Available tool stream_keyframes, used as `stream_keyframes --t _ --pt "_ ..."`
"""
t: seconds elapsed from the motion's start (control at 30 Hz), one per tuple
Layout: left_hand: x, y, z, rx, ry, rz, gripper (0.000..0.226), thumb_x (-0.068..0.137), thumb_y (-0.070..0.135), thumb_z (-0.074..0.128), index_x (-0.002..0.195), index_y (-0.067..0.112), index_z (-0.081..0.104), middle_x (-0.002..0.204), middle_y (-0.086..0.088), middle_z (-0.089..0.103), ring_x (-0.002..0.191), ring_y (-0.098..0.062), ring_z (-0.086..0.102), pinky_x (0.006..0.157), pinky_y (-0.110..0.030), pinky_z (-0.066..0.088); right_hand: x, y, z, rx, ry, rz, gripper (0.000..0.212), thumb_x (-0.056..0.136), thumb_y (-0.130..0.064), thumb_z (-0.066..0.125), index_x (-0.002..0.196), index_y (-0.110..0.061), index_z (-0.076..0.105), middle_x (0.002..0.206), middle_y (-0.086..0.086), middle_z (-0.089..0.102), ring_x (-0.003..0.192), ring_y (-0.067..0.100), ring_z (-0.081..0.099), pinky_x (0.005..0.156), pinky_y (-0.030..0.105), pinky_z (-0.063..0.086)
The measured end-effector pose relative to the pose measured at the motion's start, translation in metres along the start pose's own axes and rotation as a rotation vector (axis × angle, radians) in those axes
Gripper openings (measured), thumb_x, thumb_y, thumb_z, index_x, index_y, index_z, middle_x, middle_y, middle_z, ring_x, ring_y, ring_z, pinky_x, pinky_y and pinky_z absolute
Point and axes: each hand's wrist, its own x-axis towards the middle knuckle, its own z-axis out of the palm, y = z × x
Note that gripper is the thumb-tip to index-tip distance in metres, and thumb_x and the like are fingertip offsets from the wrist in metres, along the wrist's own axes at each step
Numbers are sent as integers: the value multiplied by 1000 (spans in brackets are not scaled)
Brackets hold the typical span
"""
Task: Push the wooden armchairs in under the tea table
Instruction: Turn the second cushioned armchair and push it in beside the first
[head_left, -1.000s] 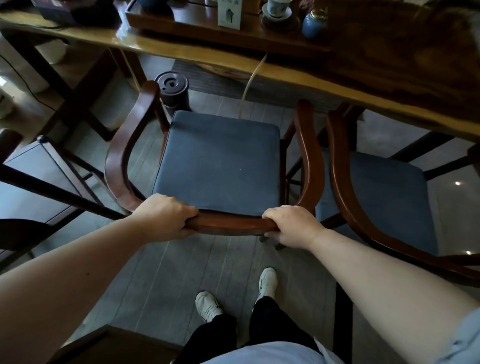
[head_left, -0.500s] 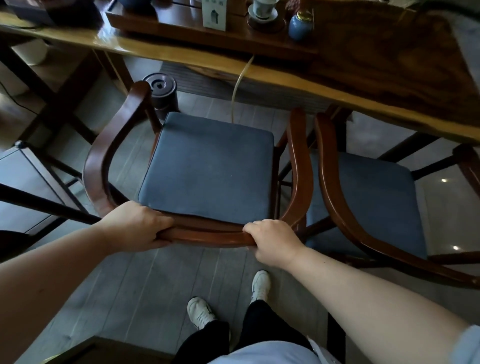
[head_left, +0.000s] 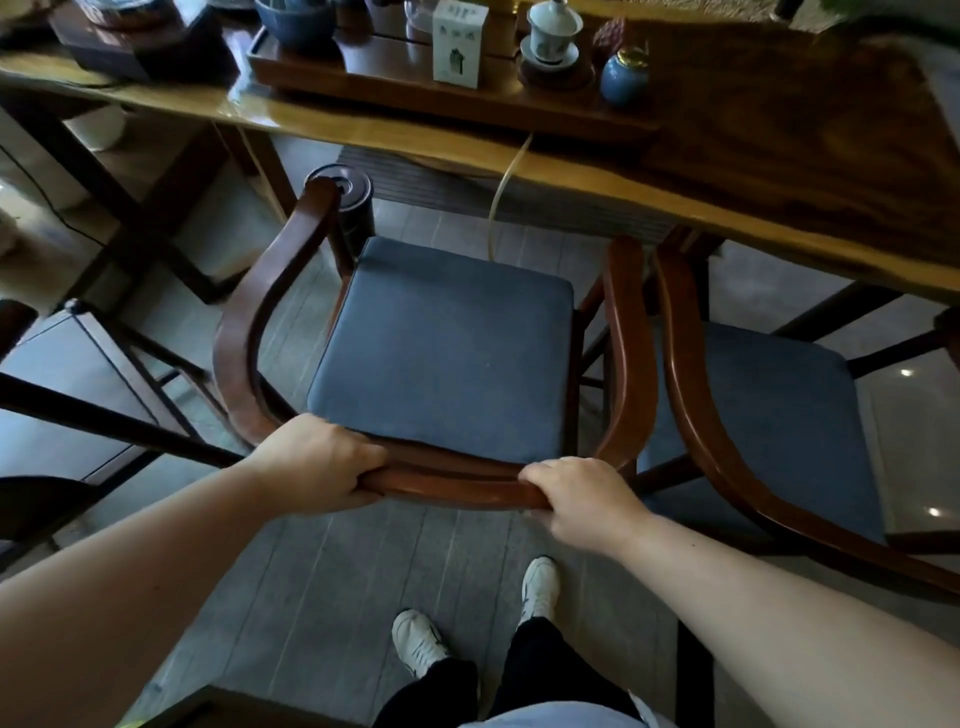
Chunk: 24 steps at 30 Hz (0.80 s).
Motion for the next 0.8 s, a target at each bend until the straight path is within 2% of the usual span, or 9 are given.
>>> stream_keyframes --t 0.07,0.17,0.27,0.37,0.43,0.47,0.53,0.63,0.8 --pt "2 6 -1 -17 -6 2 35 67 56 47 67 23 60 56 6 61 49 -23 60 43 -22 34 -5 2 -1 4 -5 9 31 81 -25 69 111 -23 63 107 -3 70 101 24 63 81 41 52" --pt "2 5 -2 -23 7 -7 33 69 54 52 69 22 61 60 4 63 51 -25 61 44 -24 39 -5 -4 -6 22 -15 42 34 82 -26 69 115 -23 63 111 -3 69 103 23 63 84 41 52" --pt "5 10 -11 -11 -102 -61 36 77 56 61 86 22 61 81 4 67 74 -25 64 56 -30 45 -2 -13 -14 33 -54 96 52 84 -46 66 128 -20 57 125 -1 64 113 22 60 90 39 50" --pt "1 13 -20 -152 -187 -202 70 72 82 42 111 27 57 103 5 66 95 -19 61 72 -33 50 3 -32 -29 12 -99 41 86 81 -67 59 148 -19 33 149 -2 44 133 18 43 104 35 39" --pt "-5 13 -29 -450 -117 -356 93 67 92 27 125 25 54 117 2 64 105 -16 59 86 -36 49 12 -50 -44 85 -88 -55 87 83 -69 56 151 -23 27 154 -4 36 138 14 33 108 34 33" --pt "-9 12 -34 -545 -45 -416 95 68 92 26 126 22 55 121 0 64 108 -16 58 90 -35 48 18 -60 -52 139 -67 -98 84 84 -68 56 150 -26 27 154 -6 36 139 12 32 109 35 33" --pt "-17 6 -47 -521 85 -530 84 75 83 37 125 18 56 122 -2 64 108 -17 59 89 -32 47 42 -79 -68 199 -2 -177 78 85 -68 55 149 -28 31 153 -7 37 138 12 33 107 37 36" --pt "-30 -7 -63 -292 163 -673 55 87 51 59 131 18 53 126 -5 62 115 -25 54 88 -36 46 84 -97 -87 164 88 -274 79 83 -70 50 148 -27 33 153 -4 38 138 16 34 106 41 39" --pt "-77 -32 -98 -117 226 -889 52 88 42 63 131 14 54 123 -9 63 116 -31 55 91 -40 47 156 -125 -123 116 77 -471 75 88 -64 53 149 -27 30 156 -5 32 141 11 27 104 41 41"
